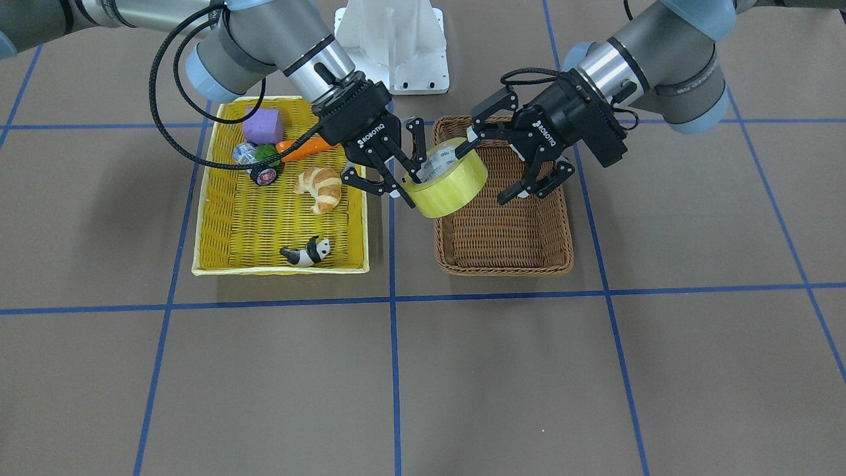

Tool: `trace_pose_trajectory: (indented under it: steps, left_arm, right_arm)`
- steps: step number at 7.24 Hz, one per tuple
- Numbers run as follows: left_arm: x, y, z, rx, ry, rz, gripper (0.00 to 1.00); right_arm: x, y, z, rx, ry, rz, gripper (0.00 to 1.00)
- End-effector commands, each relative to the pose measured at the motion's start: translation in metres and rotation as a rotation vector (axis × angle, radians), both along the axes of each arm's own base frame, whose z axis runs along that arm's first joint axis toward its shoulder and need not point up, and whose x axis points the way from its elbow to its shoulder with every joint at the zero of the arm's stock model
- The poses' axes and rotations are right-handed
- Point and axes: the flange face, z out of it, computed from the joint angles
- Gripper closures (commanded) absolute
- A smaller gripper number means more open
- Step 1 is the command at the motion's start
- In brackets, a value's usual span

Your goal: Move tape to another basket

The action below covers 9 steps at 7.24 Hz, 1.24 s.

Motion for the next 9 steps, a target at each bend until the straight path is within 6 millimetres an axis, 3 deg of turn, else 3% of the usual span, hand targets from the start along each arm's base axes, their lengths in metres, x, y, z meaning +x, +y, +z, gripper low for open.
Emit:
trace_pose_trajectory:
  steps: [1, 2, 5, 6, 7, 8, 9]
  left_arm:
    - [0.003, 0.004, 0.000, 0.001, 0.003, 0.009, 1.00]
    - [0.003, 0.003, 0.004, -0.005, -0.004, 0.006, 1.00]
    - [0.002, -0.004, 0.012, -0.021, -0.018, -0.019, 1.00]
    - [0.003, -0.005, 0.018, -0.027, -0.024, -0.017, 1.00]
    - [0.003, -0.003, 0.035, -0.055, -0.039, -0.013, 1.00]
    - [0.001, 0.001, 0.049, -0.171, 0.001, 0.000, 1.00]
    - [-0.004, 0.005, 0.069, -0.317, 0.067, 0.015, 1.00]
  right_arm:
    - [0.001, 0.001, -0.002, 0.006, -0.004, -0.001, 0.18]
    - [0.012, 0.011, -0.003, 0.011, -0.022, -0.011, 0.01]
    - [0.040, 0.022, 0.010, 0.001, -0.033, -0.050, 0.00]
    - [0.051, 0.006, 0.035, -0.049, 0.029, -0.042, 0.00]
    - [0.072, -0.027, 0.054, -0.162, 0.153, -0.032, 0.00]
    - [0.105, -0.061, 0.075, -0.266, 0.231, -0.056, 0.00]
    - [0.154, -0.098, 0.105, -0.375, 0.302, -0.110, 0.00]
